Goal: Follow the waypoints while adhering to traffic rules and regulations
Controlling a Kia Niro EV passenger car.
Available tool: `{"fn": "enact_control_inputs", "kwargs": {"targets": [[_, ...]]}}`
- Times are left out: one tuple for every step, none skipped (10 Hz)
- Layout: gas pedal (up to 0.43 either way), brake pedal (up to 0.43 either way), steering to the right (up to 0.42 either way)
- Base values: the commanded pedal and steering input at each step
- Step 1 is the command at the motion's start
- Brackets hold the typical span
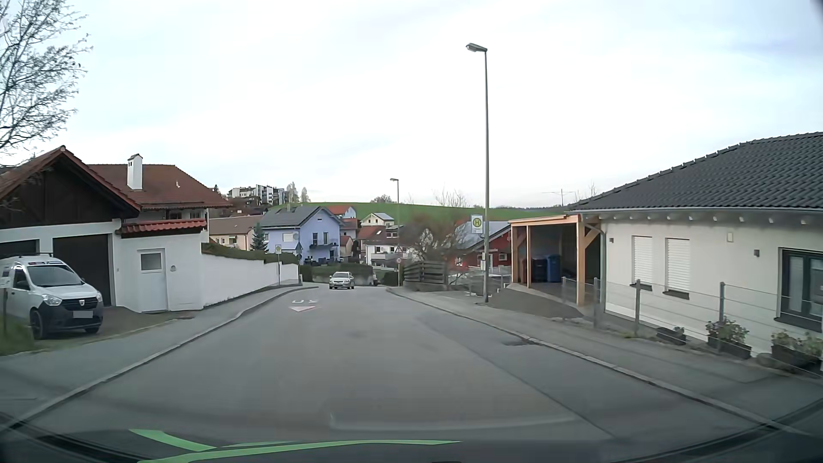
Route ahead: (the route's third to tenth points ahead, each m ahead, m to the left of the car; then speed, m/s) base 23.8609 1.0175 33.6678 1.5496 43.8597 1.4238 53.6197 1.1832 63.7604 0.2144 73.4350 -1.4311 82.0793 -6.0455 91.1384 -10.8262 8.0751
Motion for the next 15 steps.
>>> {"fn": "enact_control_inputs", "kwargs": {"targets": [[0.0,0.091,-0.013],[0.0,0.091,-0.015],[0.0,0.091,-0.016],[0.0,0.091,-0.017],[0.0,0.091,-0.018],[0.0,0.091,-0.02],[0.0,0.091,-0.022],[0.0,0.091,-0.024],[0.0,0.091,-0.024],[0.0,0.085,-0.024],[0.0,0.085,-0.024],[0.0,0.091,-0.024],[0.0,0.098,-0.025],[0.0,0.098,-0.026],[0.0,0.104,-0.028]]}}
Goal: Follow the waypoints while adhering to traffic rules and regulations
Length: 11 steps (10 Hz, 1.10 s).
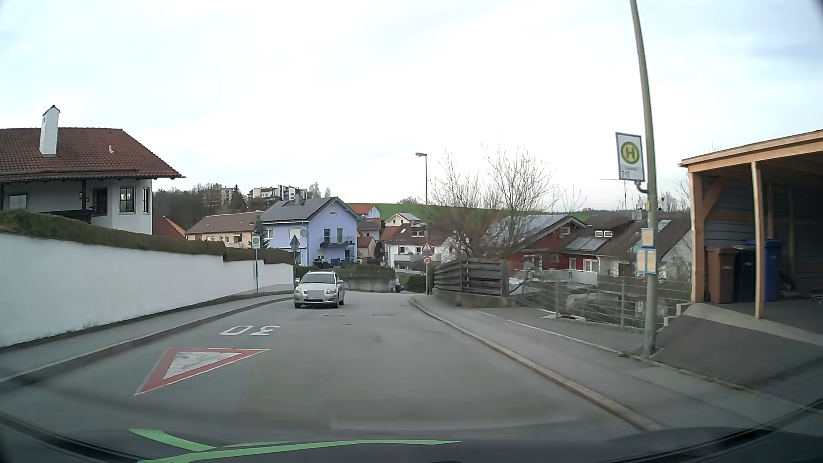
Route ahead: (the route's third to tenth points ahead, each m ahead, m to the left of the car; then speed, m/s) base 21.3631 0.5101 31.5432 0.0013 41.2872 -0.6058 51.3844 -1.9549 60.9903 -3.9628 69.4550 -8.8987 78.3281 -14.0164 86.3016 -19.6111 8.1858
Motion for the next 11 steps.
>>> {"fn": "enact_control_inputs", "kwargs": {"targets": [[0.0,0.104,-0.03],[0.0,0.11,-0.03],[0.0,0.11,-0.03],[0.0,0.116,-0.032],[0.0,0.122,-0.035],[0.0,0.122,-0.036],[0.0,0.122,-0.036],[0.0,0.128,-0.036],[0.0,0.128,-0.036],[0.0,0.128,-0.036],[0.0,0.128,-0.036]]}}
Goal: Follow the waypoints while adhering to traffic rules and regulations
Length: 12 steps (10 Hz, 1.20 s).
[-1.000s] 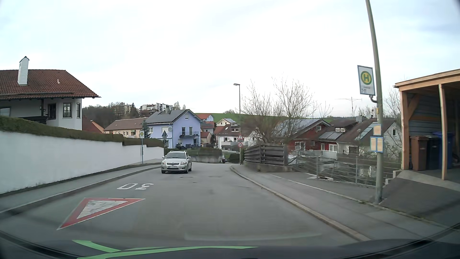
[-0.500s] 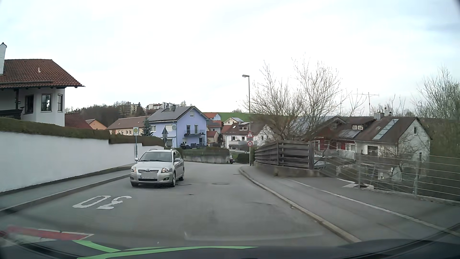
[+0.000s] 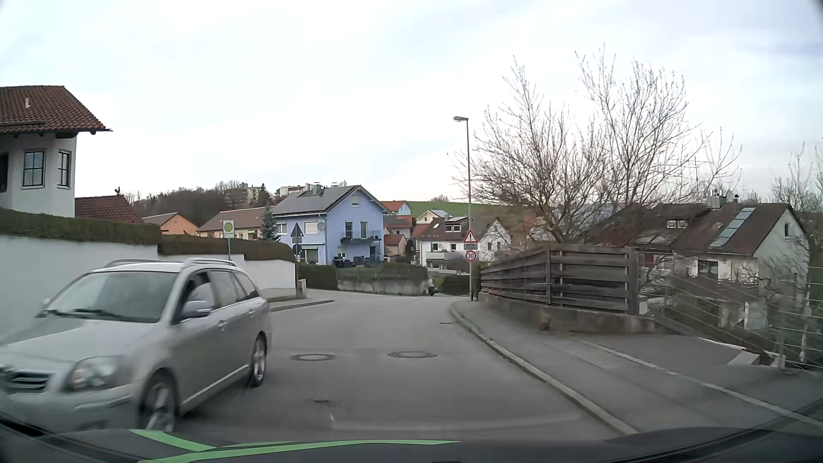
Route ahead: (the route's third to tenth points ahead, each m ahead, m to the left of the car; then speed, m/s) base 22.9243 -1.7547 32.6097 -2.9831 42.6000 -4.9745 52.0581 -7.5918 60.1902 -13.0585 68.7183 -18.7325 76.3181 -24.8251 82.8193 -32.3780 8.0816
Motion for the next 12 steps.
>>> {"fn": "enact_control_inputs", "kwargs": {"targets": [[0.0,0.128,-0.036],[0.0,0.128,-0.036],[0.0,0.128,-0.036],[0.0,0.128,-0.033],[0.0,0.128,-0.023],[0.0,0.128,-0.011],[0.0,0.128,-0.006],[0.0,0.128,-0.007],[0.0,0.128,-0.006],[0.0,0.128,-0.003],[0.0,0.134,-0.002],[0.0,0.134,0.002]]}}
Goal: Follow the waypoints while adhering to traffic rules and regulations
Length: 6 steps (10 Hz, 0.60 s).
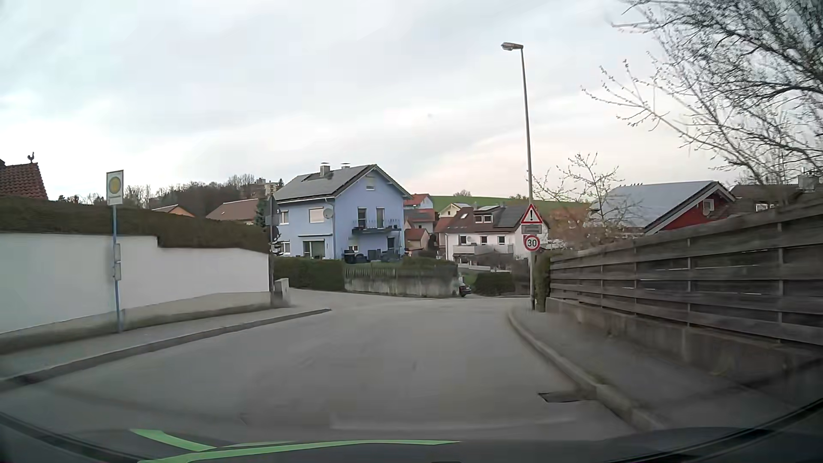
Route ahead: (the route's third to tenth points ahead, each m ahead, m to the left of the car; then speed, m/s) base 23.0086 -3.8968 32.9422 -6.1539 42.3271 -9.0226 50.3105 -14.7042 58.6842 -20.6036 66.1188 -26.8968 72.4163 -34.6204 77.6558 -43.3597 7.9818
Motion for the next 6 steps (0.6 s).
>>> {"fn": "enact_control_inputs", "kwargs": {"targets": [[0.0,0.14,0.009],[0.0,0.146,0.014],[0.0,0.146,0.017],[0.0,0.146,0.019],[0.0,0.152,0.021],[0.0,0.152,0.023]]}}
